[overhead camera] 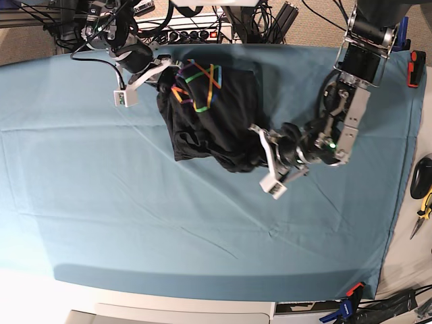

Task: Fold the T-shirt properly
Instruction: 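Lower the bundle and release it with both grippers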

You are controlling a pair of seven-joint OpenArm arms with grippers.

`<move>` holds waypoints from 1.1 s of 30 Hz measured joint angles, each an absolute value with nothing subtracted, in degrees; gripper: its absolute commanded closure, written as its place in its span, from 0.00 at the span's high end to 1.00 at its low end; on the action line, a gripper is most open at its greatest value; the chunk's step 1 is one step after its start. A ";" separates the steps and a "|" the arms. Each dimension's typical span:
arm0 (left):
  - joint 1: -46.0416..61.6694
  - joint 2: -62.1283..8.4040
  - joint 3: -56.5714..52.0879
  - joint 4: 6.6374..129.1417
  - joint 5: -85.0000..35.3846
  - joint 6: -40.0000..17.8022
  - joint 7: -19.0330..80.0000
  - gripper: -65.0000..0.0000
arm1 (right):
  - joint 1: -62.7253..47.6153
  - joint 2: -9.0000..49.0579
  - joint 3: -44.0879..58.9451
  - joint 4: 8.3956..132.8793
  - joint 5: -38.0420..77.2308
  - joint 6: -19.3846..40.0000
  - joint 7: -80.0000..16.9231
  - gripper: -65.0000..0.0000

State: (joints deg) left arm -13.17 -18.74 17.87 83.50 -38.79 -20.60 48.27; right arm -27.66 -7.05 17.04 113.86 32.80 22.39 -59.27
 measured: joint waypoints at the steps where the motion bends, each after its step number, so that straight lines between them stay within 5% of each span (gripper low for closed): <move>1: -13.17 -18.76 18.83 83.50 -38.54 -20.47 47.88 0.00 | -27.66 -7.05 17.28 113.86 32.73 22.20 -58.94 0.00; 14: -13.19 -18.74 20.25 83.61 -38.02 -20.36 47.72 0.00 | -27.59 -7.16 18.70 113.86 31.99 23.49 -57.98 0.01; 16: -13.19 -18.74 20.25 83.61 -38.02 -20.36 47.72 0.01 | -27.46 -7.14 18.70 113.86 31.48 25.30 -58.00 0.25; 19: -13.21 -18.72 20.25 83.61 -36.40 -20.60 47.72 0.34 | -27.46 -6.44 18.72 113.84 31.14 26.09 -57.95 0.53; 21: -13.19 -18.79 20.21 83.61 -35.09 -20.47 47.72 0.48 | -27.49 -4.71 18.72 113.84 30.06 27.38 -57.06 0.54; 33: -12.86 -19.49 16.19 86.28 -32.32 -17.47 50.26 0.49 | -15.90 0.62 27.90 113.84 24.71 26.39 -53.74 0.54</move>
State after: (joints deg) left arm -12.86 -19.49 16.19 86.28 -32.32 -17.47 50.26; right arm -15.90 0.62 27.90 113.84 24.71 26.39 -53.74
